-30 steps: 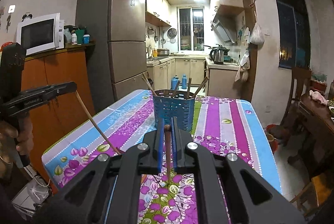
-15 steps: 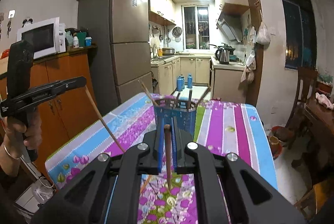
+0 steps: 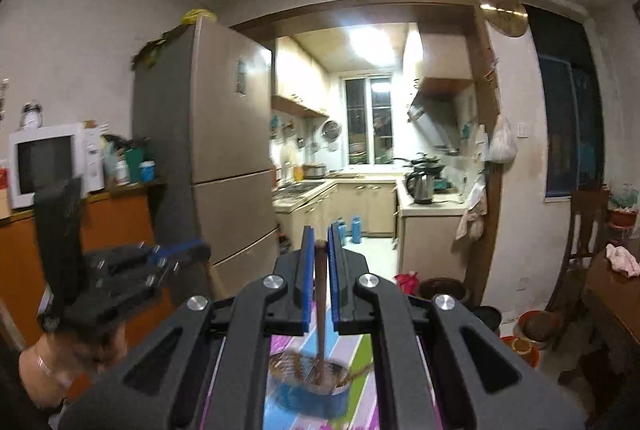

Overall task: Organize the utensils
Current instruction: 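Lift both chopsticks and lower them into the blue utensil holder, then open both tools over the holder and pull them back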

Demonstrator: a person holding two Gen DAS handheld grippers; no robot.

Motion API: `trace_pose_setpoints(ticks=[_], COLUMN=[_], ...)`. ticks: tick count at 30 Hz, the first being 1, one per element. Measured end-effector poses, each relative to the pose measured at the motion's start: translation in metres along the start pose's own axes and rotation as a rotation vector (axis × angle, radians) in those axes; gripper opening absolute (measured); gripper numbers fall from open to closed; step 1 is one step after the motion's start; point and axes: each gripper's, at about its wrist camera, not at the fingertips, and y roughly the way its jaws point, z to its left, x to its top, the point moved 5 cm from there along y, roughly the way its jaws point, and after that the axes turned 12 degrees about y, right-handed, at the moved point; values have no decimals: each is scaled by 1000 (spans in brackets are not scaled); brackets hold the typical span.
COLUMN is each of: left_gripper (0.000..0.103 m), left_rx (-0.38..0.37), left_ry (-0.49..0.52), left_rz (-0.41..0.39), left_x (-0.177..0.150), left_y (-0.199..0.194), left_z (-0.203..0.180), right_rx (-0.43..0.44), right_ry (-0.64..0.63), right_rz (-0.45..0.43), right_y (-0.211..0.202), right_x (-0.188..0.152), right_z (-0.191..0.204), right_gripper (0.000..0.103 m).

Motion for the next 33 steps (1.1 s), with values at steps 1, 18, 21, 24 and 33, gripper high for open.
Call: trace_pose_setpoints(ticks=[1,18,21,24,33], left_gripper=[8,8,8,10,24], left_rx=[-1,-24,-18,-18,63], left_ry=[0,-47,-41,-51,-93], left_rz=[15,174,197,221,58], left_x=[-4,-107,-117,-122,-65], left_y=[15,118,127,131,64], left_z=[1,11,12,17,45], right_rx=[-7,-58,-70,-92,-93], right_ry=[10,43,20,11,1], right_rz=[7,227,266,236,90], right_y=[13,140,150,146,77], right_x=[-1,-117,-130,-124,-69], right_z=[-5,-35,-30,-29,-35], right_gripper=[5,5,7,25,32])
